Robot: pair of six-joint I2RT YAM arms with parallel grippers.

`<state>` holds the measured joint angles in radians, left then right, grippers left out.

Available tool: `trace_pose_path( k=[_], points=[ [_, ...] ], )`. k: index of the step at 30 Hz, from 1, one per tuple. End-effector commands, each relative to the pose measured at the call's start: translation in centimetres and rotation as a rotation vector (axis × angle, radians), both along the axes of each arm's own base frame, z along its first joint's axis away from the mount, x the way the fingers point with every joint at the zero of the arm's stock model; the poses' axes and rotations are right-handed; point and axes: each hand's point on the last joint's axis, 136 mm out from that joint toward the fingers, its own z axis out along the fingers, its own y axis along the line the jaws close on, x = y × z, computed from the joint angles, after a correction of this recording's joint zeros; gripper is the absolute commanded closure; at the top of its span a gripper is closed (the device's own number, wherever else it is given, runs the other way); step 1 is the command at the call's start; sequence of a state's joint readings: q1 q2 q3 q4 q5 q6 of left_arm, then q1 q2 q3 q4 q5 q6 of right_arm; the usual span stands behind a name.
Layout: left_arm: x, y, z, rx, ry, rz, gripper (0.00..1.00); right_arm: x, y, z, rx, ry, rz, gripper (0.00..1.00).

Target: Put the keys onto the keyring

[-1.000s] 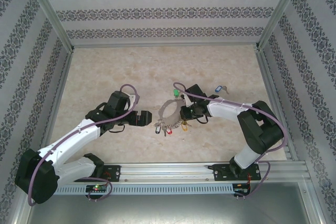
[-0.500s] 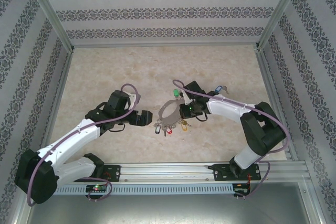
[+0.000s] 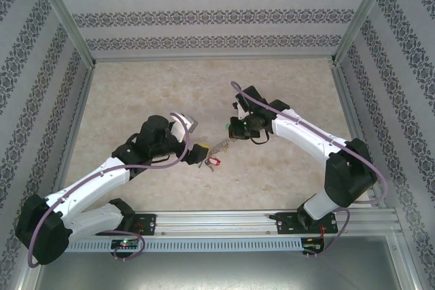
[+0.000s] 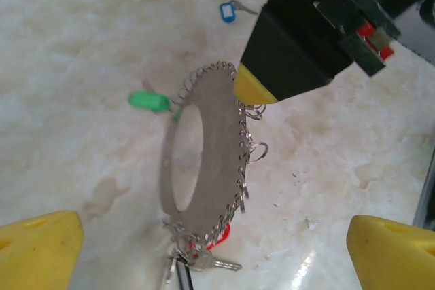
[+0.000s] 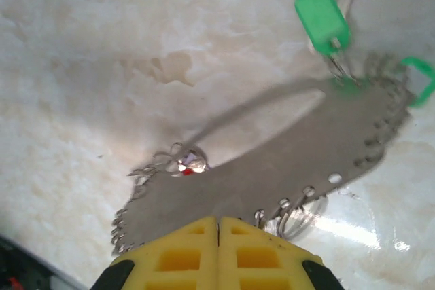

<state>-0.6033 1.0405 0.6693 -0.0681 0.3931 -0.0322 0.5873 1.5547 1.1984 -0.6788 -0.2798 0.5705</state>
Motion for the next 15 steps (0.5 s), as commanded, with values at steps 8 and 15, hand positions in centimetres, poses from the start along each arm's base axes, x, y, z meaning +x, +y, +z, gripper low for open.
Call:
trace_pose_path(
  k=[8, 15],
  points=[
    [0.0, -2.2, 0.6, 0.122, -0.278, -0.205, 0.0, -2.5, 1.3, 4.6, 0.114, 0.171, -0.078, 1.0],
    [0.3, -3.9, -0.3, 0.147, -0.292, -0.312, 0.0, -3.5, 2.2, 6.3, 0.191, 0.257, -0.116, 1.0]
  ],
)
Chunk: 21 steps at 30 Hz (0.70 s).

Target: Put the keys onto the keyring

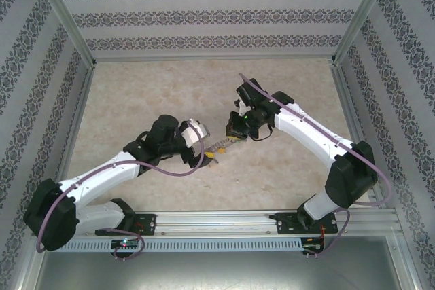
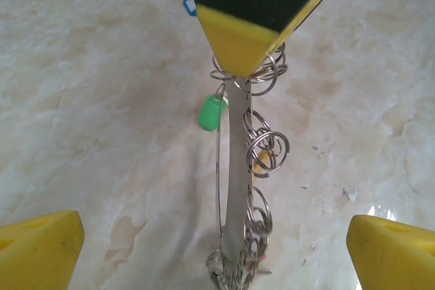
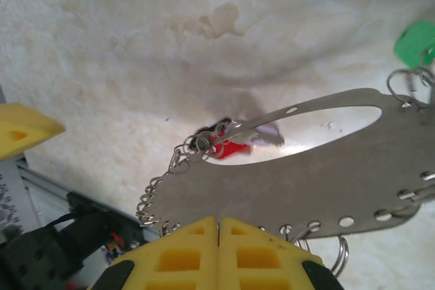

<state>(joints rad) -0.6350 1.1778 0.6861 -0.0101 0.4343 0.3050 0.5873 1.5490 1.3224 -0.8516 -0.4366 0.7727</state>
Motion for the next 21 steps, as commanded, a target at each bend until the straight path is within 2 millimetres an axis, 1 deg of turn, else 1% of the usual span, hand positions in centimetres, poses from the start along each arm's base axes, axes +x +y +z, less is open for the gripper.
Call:
trace_pose_path(
  k=[1, 2, 3, 5, 7, 9, 14, 15, 18, 21],
  points=[
    [0.4, -1.8, 2.2, -0.032, -0.1, -0.093, 0.0, -1.1, 0.7, 2.7, 0.072, 0.044, -0.018, 1.0],
    [0.7, -1.9, 2.1, -0.034, -0.105, -0.089, 0.0, -1.2, 0.8, 2.9, 0.077, 0.048, -0.018, 1.0],
    [0.9, -2.1, 2.2, -0.036, -0.119, -0.091, 0.02, -1.2, 0.8, 3.1, 0.086, 0.052, -0.022, 1.0],
    [1.1, -2.4, 1.6, -0.023, -0.13, -0.108, 0.07, -1.4, 0.9, 3.4, 0.099, 0.059, -0.028, 1.0],
    [1.2, -2.6, 1.2, -0.005, -0.124, -0.127, 0.15, -1.4, 0.9, 3.6, 0.102, 0.058, -0.034, 1.0],
    [1.1, -2.8, 0.9, 0.006, -0.111, -0.149, 0.19, -1.3, 0.8, 3.5, 0.095, 0.056, -0.04, 1.0],
    [1.2, -2.9, 1.3, 0.004, -0.123, -0.153, 0.23, -1.2, 0.6, 3.2, 0.085, 0.059, -0.064, 1.0],
    [1.1, -2.8, 1.3, 0.011, -0.125, -0.155, 0.25, -1.1, 0.6, 3.2, 0.085, 0.062, -0.072, 1.0],
    [0.8, -2.7, 0.7, 0.055, -0.112, -0.181, 0.31, -1.0, 0.8, 3.6, 0.103, 0.066, -0.095, 1.0],
    [0.4, -2.8, 0.3, 0.071, -0.102, -0.196, 0.32, -0.9, 0.7, 4.0, 0.106, 0.062, -0.114, 1.0]
  ],
)
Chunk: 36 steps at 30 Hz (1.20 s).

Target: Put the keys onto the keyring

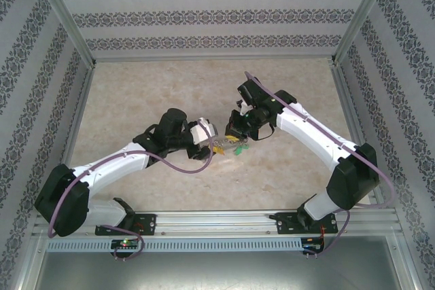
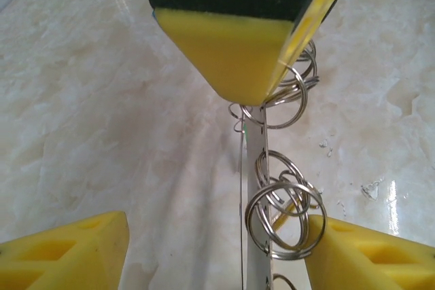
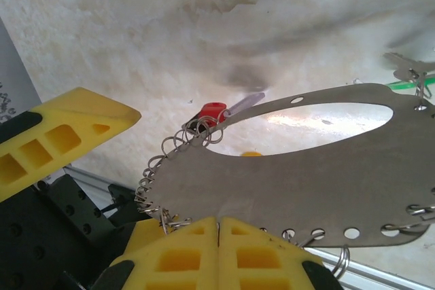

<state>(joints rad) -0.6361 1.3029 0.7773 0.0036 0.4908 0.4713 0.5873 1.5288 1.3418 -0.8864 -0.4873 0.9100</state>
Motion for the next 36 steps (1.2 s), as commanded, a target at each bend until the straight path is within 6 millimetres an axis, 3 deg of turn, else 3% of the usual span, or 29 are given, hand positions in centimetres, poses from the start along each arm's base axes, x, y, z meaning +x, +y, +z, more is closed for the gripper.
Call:
trace_pose_path(
  k=[1, 9, 12, 18, 26, 36],
  points=[
    [-0.9, -0.7, 0.2, 0.025, -0.015, -0.064, 0.32, 0.1, 0.4, 2.7, 0.056, -0.04, -0.028, 1.0],
    [-0.9, -0.6, -0.6, 0.093, -0.045, -0.052, 0.29, 0.7, 0.2, 2.8, 0.062, -0.04, -0.066, 1.0],
    [-0.5, -0.3, -0.9, 0.106, -0.061, -0.018, 0.33, 0.9, 0.1, 3.0, 0.062, -0.047, -0.075, 1.0],
    [0.4, 0.4, -0.6, 0.138, -0.112, 0.053, 0.46, 1.1, -0.1, 3.1, 0.059, -0.054, -0.09, 1.0],
    [-0.4, -0.1, -1.0, 0.172, -0.068, 0.007, 0.72, 1.3, -0.1, 3.0, 0.055, -0.057, -0.097, 1.0],
    [-0.2, -0.2, 0.0, 0.14, -0.059, 0.036, 0.87, 1.1, -0.5, 3.1, 0.037, -0.071, -0.092, 1.0]
  ],
)
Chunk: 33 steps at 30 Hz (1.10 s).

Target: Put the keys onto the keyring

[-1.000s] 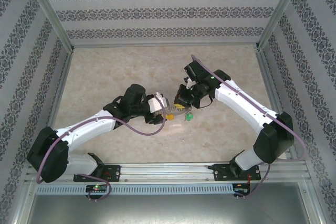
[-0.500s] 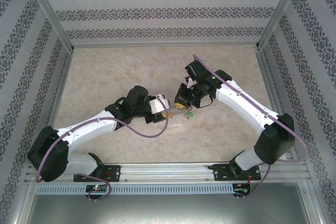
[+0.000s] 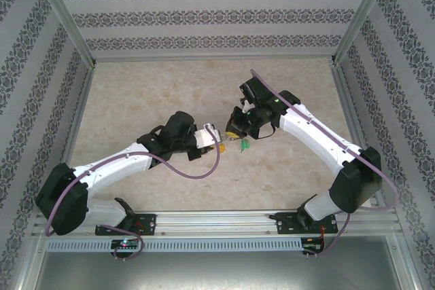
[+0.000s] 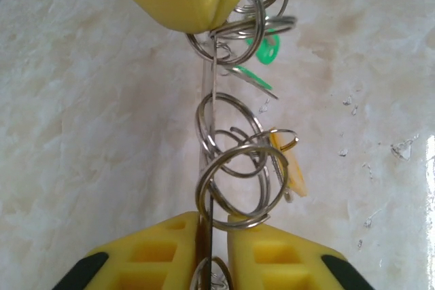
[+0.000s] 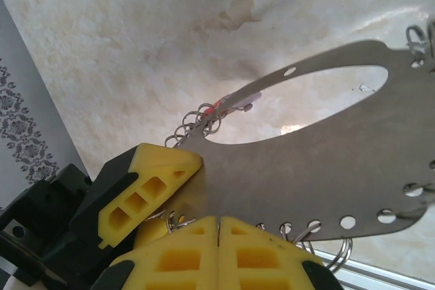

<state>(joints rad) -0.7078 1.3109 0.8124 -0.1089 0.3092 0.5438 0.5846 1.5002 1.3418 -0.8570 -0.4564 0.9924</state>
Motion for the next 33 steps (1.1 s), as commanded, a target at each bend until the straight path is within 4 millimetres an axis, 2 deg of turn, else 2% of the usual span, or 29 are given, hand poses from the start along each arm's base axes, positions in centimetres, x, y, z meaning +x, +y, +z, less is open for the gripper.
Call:
trace_pose_path(
  k=[1, 6, 8, 15, 19, 26, 33],
  points=[
    [0.0, -0.7, 1.6, -0.034, -0.008, 0.004, 0.89, 0.4, -0.5, 2.0, 0.011, -0.061, -0.007, 1.0],
    [-0.2, -0.8, 2.5, -0.07, -0.026, 0.0, 1.0, 0.0, -0.8, 2.1, 0.004, -0.072, 0.003, 1.0],
    [-0.2, -0.7, 2.7, -0.075, -0.029, -0.001, 1.0, -0.1, -1.0, 2.1, -0.005, -0.076, 0.013, 1.0],
    [-0.7, -1.1, 4.3, -0.119, -0.016, -0.009, 1.0, 0.1, -1.4, 3.5, -0.022, -0.169, 0.06, 0.86],
    [-0.5, -1.0, 5.3, -0.16, -0.015, 0.022, 1.0, 0.2, -1.5, 4.8, -0.007, -0.24, 0.086, 0.79],
    [-0.6, -1.1, 6.8, -0.21, -0.022, 0.033, 1.0, 0.5, -2.1, 7.4, -0.014, -0.369, 0.129, 0.76],
    [-0.7, -1.3, 8.8, -0.268, 0.0, 0.046, 1.0, 0.4, -2.3, 11.7, 0.011, -0.706, 0.245, 0.79]
  ],
)
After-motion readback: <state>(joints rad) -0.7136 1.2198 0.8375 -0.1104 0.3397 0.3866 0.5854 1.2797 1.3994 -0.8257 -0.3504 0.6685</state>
